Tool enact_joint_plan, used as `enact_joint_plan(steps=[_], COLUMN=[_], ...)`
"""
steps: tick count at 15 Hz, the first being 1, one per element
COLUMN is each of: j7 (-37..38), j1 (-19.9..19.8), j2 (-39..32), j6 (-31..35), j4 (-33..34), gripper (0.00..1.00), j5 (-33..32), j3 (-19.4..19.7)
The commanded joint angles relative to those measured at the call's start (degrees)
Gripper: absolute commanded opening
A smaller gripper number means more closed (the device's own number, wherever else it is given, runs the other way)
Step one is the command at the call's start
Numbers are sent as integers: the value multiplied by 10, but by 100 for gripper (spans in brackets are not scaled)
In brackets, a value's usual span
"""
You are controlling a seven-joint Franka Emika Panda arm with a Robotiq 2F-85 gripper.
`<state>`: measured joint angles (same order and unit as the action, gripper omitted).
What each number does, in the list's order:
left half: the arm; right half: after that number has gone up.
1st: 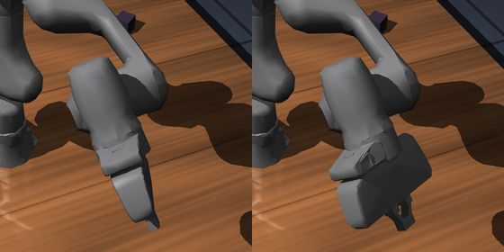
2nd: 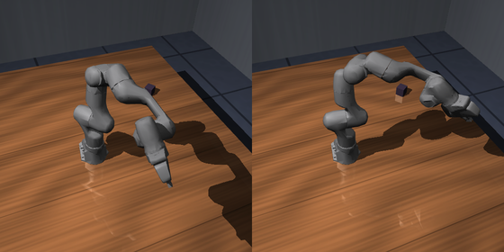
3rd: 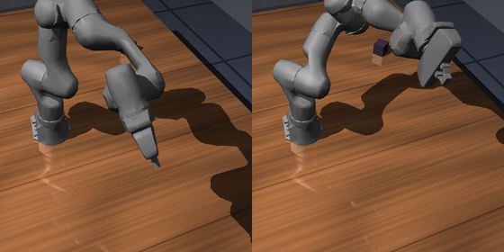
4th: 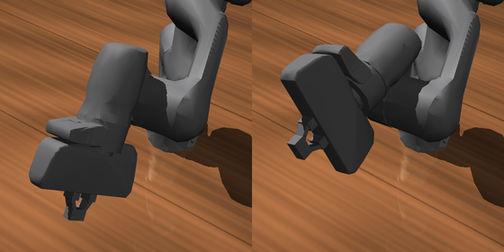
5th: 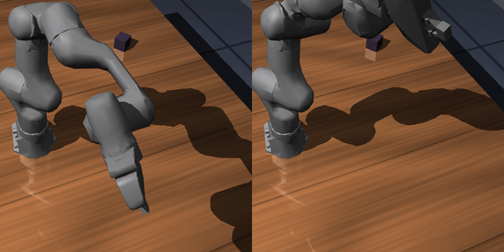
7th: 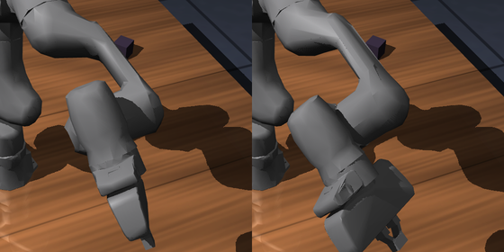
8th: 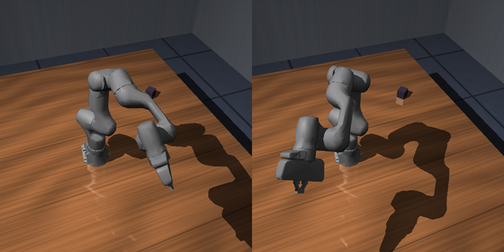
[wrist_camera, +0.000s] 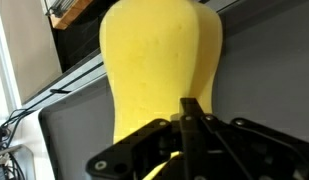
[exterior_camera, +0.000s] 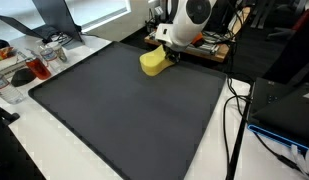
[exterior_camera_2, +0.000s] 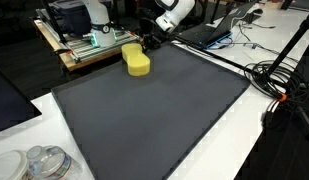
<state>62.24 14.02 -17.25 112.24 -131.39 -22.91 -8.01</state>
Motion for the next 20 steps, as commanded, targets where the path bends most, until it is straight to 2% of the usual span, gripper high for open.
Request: enact_joint_plan(steps=[1,13,14,15,19,20], j7=[7,0,-3,-4,-10,-12], j1=[14,4,3,3,6,6], j2=[5,74,73,69,46,40], j6=[-21,-42,-36,-32,-25,-22], j4=[9,1,2,4,12,13], gripper=[0,0,26,28,54,57], j5=[-12,-23,-18,-16,-16,-15], j3=[9,1,-1,-2,-7,-8])
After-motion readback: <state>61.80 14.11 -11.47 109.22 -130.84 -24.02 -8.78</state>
